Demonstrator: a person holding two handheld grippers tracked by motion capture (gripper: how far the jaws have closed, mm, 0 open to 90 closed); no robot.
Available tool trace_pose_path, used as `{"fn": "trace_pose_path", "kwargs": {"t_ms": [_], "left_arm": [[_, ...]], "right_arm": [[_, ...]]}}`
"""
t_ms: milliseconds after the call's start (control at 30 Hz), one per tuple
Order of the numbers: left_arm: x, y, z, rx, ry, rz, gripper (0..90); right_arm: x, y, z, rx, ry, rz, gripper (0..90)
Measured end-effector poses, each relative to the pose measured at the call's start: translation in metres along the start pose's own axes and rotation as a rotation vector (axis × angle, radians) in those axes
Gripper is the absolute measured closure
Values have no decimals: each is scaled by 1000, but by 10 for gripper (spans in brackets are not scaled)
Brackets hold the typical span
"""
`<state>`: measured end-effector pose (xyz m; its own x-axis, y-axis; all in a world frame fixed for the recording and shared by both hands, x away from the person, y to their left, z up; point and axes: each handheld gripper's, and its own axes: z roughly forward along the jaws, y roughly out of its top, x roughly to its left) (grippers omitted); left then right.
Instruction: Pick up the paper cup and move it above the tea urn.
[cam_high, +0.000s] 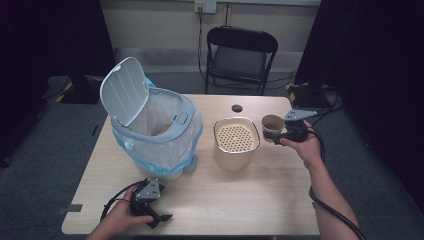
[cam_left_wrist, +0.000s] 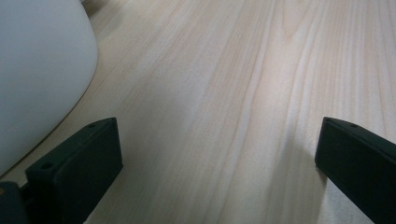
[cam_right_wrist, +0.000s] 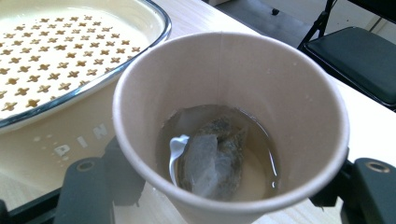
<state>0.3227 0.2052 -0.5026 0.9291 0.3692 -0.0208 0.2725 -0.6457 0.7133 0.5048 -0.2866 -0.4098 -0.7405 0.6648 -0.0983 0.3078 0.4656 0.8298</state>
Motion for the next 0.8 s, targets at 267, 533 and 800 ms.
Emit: {"fn": "trace_pose_path", "kwargs": {"t_ms": [267, 533, 800], "left_arm": [[0, 0, 0, 0, -1, 0, 0], [0, 0, 0, -1, 0, 0, 0], [0, 0, 0, -7, 0, 1, 0]], "right_arm": [[-3, 11, 6, 9, 2, -27, 300], [-5, 23, 8, -6, 1, -48, 301], [-7, 33, 10, -6, -8, -67, 301]]}}
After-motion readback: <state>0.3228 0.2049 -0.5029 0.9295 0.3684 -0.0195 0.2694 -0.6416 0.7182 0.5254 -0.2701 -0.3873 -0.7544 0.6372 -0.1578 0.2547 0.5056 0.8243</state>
